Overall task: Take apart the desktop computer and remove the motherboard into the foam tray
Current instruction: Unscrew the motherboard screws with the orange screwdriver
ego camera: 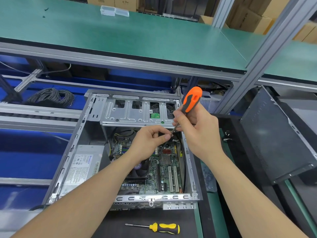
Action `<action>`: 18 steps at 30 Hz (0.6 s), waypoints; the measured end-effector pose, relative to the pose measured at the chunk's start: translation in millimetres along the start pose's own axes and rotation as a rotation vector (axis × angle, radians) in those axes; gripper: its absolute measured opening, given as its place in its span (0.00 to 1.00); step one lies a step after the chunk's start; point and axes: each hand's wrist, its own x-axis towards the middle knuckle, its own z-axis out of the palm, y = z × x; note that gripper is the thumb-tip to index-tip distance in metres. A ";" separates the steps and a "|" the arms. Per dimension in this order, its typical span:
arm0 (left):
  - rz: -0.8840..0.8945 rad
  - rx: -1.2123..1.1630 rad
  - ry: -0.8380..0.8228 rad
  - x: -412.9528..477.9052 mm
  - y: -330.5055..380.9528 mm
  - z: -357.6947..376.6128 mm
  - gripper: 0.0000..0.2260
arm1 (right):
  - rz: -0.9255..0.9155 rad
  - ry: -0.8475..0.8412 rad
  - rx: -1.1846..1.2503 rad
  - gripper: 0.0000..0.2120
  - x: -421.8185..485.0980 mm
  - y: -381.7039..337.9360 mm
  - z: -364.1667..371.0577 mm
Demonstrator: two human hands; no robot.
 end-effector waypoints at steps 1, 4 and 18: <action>-0.002 0.002 0.003 0.2 -0.2 0.1 0.02 | 0.002 0.000 0.005 0.05 -0.1 -0.3 0.2; -0.007 0.002 0.006 0.1 0.1 0.4 0.03 | 0.001 0.000 0.005 0.05 -0.4 -0.9 0.3; 0.007 0.021 -0.040 0.7 -3.8 -2.3 0.05 | 0.035 -0.179 0.006 0.03 7.4 -7.8 -8.9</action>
